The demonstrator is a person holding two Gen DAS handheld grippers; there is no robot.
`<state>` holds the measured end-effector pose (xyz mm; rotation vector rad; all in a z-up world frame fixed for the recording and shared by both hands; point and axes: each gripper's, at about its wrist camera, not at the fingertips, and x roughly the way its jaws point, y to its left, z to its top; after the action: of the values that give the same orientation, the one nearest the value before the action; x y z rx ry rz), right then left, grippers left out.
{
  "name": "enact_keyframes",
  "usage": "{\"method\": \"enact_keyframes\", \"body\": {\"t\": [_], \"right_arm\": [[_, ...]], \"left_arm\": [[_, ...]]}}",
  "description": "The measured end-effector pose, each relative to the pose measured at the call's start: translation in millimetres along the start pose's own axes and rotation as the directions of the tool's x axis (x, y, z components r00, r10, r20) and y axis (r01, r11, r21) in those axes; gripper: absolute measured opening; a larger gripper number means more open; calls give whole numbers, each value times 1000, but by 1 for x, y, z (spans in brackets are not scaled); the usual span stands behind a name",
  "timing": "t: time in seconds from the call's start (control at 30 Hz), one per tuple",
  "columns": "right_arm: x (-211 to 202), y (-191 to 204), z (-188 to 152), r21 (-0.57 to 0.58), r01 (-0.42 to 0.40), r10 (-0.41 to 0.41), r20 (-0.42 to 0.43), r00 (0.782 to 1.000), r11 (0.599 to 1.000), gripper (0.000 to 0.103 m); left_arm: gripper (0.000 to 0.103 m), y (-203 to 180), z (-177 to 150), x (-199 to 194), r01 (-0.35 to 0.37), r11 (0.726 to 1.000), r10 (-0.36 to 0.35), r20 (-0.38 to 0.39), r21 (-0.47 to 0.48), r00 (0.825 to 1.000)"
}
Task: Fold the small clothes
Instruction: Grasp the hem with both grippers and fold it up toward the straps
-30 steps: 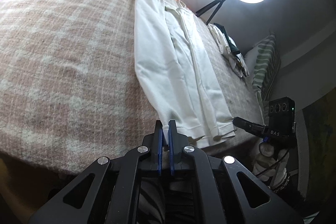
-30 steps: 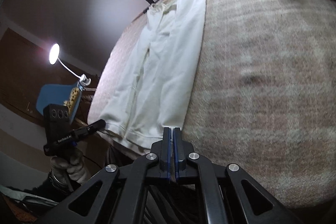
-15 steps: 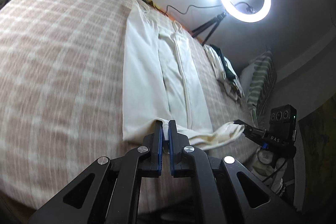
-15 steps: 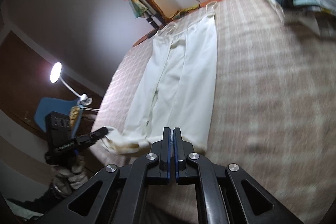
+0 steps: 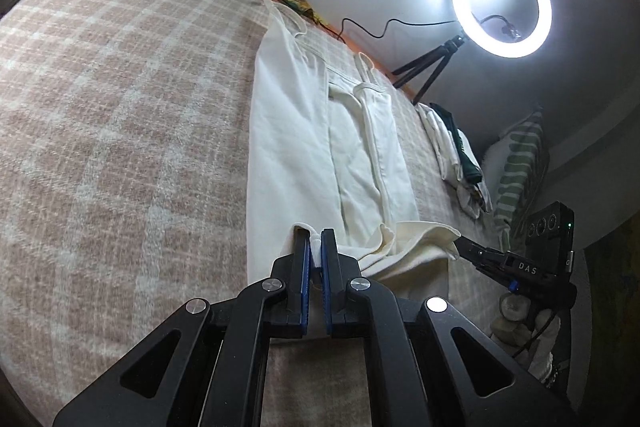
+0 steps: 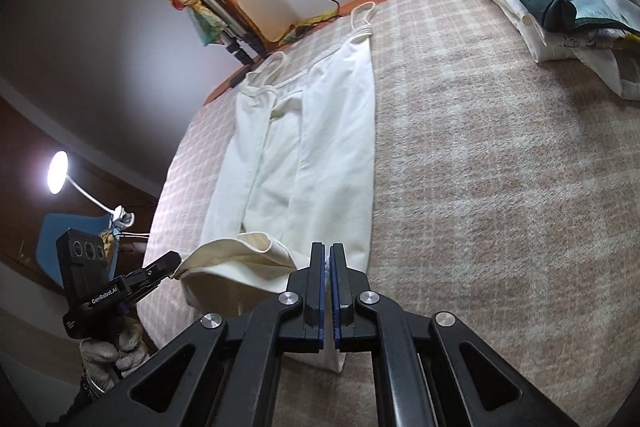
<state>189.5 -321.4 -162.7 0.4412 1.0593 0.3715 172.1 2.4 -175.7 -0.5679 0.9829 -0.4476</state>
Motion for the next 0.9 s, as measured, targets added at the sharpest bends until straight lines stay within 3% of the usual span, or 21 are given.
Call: {"method": "enact_keyframes", "body": {"t": [0.27,0.33,0.4,0.47,0.6,0.77,0.9], "right_arm": [[13,-6,7,0,22,-22,-23,999,1000,0],[13,-5,8,-9,22,-22,-20,1000,1000,3],[9,-4,10,-21,50,-50,-10,999,999,6],[2,-4,10,-25,45,-45,5,999,999,17],[-12,3,3,-80,33,-31,28,999,996,21],[-9,22,-13,-204,-32,25,-37,999,978,20],[12,36,-18,-287,2,-25,-78,997,958,20]], "left_arm": [[4,5,4,8,-15,1000,15,2,-27,1000],[9,6,6,7,-20,999,20,7,-34,1000],[25,7,8,1,-23,999,24,35,-44,999],[29,7,10,-7,-12,999,15,61,-42,998],[29,4,8,-20,-19,1000,18,89,8,996],[29,-5,-5,-17,-30,994,25,44,109,999],[29,-11,-12,0,-32,989,33,-4,144,999]]}}
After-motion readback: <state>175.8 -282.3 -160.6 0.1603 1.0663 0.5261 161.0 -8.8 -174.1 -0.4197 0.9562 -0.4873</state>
